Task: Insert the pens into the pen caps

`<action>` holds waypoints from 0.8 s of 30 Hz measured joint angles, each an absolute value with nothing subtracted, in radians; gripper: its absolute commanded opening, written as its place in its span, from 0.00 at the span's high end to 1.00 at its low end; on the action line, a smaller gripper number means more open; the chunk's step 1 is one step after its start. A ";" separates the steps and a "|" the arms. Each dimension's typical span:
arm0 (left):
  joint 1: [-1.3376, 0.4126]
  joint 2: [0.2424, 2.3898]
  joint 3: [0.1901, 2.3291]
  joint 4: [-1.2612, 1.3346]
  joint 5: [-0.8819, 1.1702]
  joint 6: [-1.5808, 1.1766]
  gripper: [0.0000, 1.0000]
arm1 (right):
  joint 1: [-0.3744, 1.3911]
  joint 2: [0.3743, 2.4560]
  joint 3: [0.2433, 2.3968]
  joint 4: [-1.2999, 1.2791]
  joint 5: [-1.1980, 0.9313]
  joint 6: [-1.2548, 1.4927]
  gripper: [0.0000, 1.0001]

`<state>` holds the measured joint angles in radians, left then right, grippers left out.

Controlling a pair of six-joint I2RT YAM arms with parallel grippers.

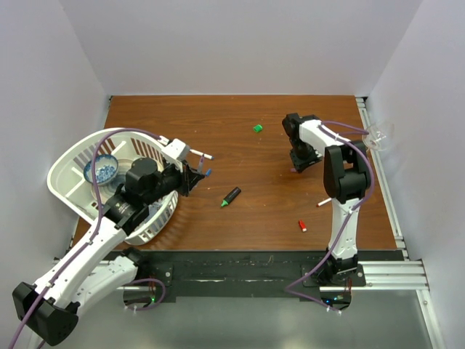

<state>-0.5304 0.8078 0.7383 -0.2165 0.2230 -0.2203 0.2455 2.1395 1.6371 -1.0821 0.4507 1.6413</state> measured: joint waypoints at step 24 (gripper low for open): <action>-0.530 0.783 0.738 -0.215 0.252 -0.245 1.00 | 0.249 1.733 1.060 -0.476 0.246 0.890 1.00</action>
